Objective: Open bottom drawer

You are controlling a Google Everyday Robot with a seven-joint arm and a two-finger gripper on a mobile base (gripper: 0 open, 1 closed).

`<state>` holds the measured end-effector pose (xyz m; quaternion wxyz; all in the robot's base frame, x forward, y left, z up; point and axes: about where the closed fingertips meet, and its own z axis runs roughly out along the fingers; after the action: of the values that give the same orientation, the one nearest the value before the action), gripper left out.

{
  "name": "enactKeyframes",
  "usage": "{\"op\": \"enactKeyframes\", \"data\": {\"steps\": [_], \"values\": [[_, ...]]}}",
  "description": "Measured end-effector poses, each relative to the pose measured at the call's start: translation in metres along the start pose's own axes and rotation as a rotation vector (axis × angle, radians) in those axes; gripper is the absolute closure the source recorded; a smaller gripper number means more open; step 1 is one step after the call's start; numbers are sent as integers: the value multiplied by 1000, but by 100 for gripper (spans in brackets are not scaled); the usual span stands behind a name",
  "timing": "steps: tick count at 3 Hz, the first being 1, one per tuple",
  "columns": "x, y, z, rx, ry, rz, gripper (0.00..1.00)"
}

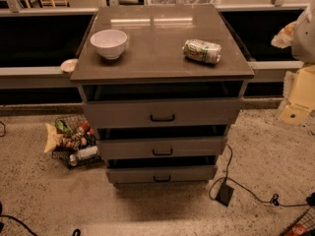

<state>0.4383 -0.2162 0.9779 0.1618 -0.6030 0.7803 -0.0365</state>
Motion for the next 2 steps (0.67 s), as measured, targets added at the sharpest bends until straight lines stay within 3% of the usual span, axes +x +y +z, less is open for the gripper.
{"op": "enactKeyframes", "data": {"steps": [1,2], "values": [[0,0,0,0,0,0,0],[-5,6,34,-46,-49,-46,0]]}}
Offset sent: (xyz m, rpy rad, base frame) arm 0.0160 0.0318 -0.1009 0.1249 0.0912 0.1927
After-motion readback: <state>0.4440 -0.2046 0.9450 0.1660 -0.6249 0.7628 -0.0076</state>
